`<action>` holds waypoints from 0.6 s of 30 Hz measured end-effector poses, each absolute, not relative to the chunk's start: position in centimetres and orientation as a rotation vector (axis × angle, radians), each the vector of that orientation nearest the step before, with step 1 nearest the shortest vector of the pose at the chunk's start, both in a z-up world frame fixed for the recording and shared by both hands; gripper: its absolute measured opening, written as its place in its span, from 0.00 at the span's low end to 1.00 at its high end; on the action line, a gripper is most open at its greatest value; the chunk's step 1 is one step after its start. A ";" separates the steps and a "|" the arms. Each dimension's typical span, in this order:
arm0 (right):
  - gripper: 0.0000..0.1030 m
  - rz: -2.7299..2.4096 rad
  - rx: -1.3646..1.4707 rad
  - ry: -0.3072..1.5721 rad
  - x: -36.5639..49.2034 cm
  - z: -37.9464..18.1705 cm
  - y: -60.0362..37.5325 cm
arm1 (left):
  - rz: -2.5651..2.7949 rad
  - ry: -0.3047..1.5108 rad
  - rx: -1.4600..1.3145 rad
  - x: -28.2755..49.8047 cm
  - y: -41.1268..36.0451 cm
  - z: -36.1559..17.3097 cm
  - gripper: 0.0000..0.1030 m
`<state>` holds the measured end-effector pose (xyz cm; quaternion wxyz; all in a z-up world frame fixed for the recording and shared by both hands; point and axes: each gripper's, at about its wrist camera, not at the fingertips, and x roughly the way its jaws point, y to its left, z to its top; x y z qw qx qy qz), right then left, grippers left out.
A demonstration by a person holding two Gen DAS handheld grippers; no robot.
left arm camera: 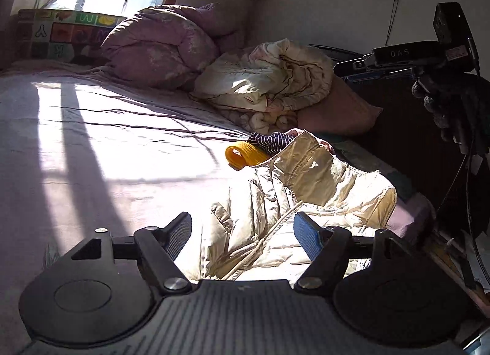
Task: Fold clothes
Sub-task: 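Lower the jacket onto the sheet and open the right tool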
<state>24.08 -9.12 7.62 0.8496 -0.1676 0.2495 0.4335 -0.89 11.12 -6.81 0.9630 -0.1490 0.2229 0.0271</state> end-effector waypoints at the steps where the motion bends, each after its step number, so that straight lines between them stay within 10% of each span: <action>1: 0.59 0.893 -0.353 0.551 24.4 6.5 -9.8 | 0.056 0.465 -0.295 -0.8 11.0 -7.3 0.76; 18: 0.78 0.518 -0.276 0.902 29.8 -11.3 -23.5 | 0.058 0.755 -0.445 2.8 10.2 -17.2 0.81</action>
